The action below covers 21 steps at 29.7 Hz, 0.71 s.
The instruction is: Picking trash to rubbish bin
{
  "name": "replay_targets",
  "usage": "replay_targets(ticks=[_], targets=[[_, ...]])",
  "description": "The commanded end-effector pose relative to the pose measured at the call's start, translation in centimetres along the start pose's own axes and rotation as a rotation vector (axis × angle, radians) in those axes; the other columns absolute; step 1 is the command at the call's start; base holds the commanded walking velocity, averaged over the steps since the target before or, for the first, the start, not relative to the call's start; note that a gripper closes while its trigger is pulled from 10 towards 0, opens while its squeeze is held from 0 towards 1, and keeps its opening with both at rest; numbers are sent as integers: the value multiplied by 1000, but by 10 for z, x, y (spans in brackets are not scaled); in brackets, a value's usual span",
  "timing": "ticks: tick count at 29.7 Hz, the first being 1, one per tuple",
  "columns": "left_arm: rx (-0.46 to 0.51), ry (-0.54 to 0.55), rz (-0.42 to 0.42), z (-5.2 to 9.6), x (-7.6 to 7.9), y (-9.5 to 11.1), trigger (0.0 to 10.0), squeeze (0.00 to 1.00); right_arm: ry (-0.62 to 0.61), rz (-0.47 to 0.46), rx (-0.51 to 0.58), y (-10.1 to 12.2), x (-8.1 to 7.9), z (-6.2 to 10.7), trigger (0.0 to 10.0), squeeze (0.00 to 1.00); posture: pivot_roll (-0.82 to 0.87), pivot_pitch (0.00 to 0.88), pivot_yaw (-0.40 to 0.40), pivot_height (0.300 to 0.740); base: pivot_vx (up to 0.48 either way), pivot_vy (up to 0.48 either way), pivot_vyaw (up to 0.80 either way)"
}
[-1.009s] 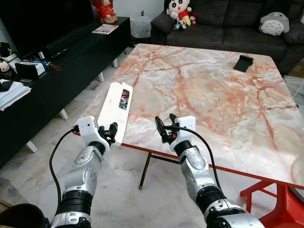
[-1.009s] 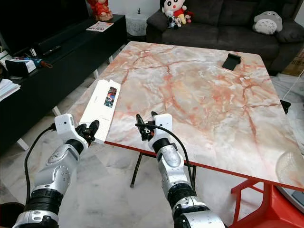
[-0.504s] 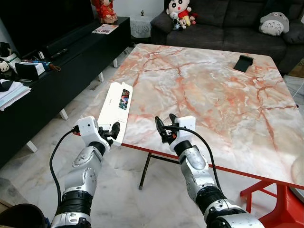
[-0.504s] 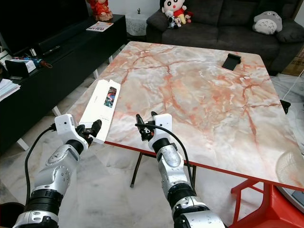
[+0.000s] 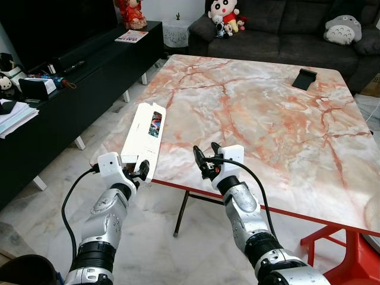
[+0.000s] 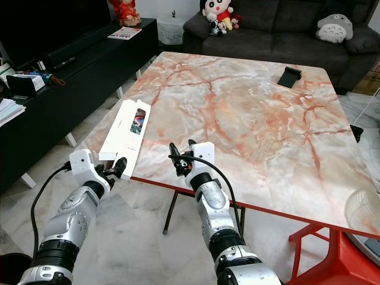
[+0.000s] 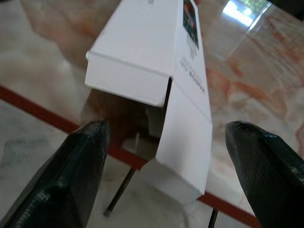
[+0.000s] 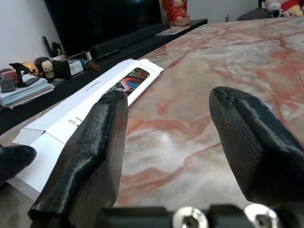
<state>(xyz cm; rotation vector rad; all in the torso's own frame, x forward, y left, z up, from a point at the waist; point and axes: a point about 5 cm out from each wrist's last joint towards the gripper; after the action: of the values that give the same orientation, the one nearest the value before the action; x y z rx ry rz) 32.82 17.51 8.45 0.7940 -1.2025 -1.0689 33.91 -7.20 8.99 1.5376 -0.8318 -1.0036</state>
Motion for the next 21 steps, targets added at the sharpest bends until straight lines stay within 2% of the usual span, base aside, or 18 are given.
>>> replay_targets(ticks=[1, 7, 21], targets=[[-14, 17, -5, -1, -4, -2, 10000, 0, 17, 10, -3, 1, -3, -2, 10000, 0, -8, 0, -6, 740, 0, 0, 0], [-39, 3, -6, -4, -1, -7, 10000, 0, 12, 12, 0, 2, 0, -2, 10000, 0, -14, 0, -5, 740, 0, 0, 0], [-31, -52, 7, -18, 15, -1, 10000, 0, -1, 19, 0, 3, 4, -1, 10000, 0, -28, 0, -9, 740, 0, 0, 0]])
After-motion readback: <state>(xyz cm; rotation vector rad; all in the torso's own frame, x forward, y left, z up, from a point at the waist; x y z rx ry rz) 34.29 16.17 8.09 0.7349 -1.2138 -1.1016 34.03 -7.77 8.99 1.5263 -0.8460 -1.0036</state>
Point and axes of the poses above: a point about 5 cm out from each wrist's last joint towards the gripper, its own z axis pointing back from the gripper into the wrist, its own y axis along the axis of the wrist's last joint, x = y × z, and after that the axes turned 2 degrees about -z, right-handed
